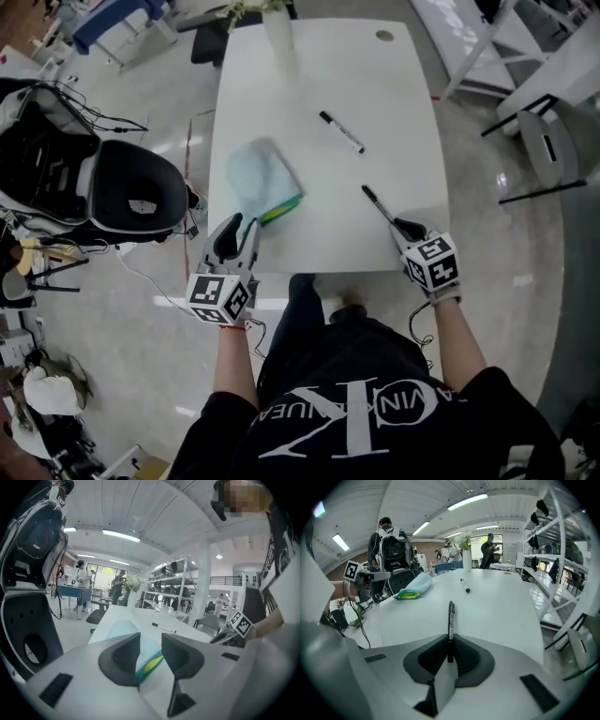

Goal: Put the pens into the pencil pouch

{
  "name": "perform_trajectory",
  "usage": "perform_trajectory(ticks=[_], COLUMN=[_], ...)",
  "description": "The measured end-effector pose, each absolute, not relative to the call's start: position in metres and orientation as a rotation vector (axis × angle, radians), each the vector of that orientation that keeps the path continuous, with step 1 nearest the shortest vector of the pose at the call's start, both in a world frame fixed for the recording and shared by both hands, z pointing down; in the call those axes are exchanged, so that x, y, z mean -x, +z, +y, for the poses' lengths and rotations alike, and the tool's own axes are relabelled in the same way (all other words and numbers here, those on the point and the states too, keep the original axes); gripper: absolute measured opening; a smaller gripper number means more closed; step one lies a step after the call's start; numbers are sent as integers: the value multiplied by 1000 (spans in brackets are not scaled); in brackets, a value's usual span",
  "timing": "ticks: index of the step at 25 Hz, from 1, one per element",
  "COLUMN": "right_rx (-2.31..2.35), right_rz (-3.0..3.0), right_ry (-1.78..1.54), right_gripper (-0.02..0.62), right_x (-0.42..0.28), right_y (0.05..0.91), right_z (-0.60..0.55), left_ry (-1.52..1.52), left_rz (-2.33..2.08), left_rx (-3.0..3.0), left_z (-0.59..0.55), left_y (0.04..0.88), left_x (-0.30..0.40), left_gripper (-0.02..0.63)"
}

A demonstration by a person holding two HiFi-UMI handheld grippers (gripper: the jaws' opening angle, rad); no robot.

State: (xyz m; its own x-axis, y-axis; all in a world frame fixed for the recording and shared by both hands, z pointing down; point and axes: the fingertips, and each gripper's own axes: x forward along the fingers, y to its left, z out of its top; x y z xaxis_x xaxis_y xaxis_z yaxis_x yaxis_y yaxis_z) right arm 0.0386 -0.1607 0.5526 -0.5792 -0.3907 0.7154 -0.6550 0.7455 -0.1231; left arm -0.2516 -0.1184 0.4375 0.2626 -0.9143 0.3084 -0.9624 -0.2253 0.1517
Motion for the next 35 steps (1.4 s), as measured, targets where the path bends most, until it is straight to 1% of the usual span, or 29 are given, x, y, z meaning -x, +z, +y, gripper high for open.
perform_trajectory(ticks=[3, 8, 10, 13, 15, 17, 19, 22, 25, 30, 35], right_rx=[-788, -787, -775, -753, -740, -723, -697, -643, -582, -496, -443], right_rz=[-2291, -2349, -2359, -2370, -2374, -2377, -2381, -2392, -2413, -2447, -2414], right_ry=[499, 534, 539, 554, 569, 586, 592, 588, 582, 566, 532], right_gripper=[48, 48, 48, 48, 48, 48, 48, 48, 48, 48, 48], right_x=[-20, 4, 12, 24, 31, 39, 48, 57, 70, 98, 121], right_y=[547, 536, 533, 534, 535, 535, 536, 533, 528, 520, 518], right_z=[-166, -173, -171, -164, -157, -144, -132, -124, -121, -126, -125], left_ry=[373, 805, 934, 1089, 1189, 1239, 1236, 1183, 1059, 818, 777], left_rz=[-1685, -1573, -1522, -1485, -1455, -1413, -1392, -1389, -1404, -1398, -1371], left_rx=[-2211, -2244, -2255, -2251, -2254, -2269, -2283, -2303, -2317, -2300, -2333], left_z=[-123, -130, -133, -140, -143, -139, -137, -144, -156, -174, -169], left_y=[457, 498, 510, 524, 531, 537, 539, 534, 519, 503, 494], left_x=[262, 257, 254, 255, 255, 256, 255, 251, 244, 236, 228], left_gripper=[139, 206, 236, 231, 196, 176, 124, 79, 62, 60, 60])
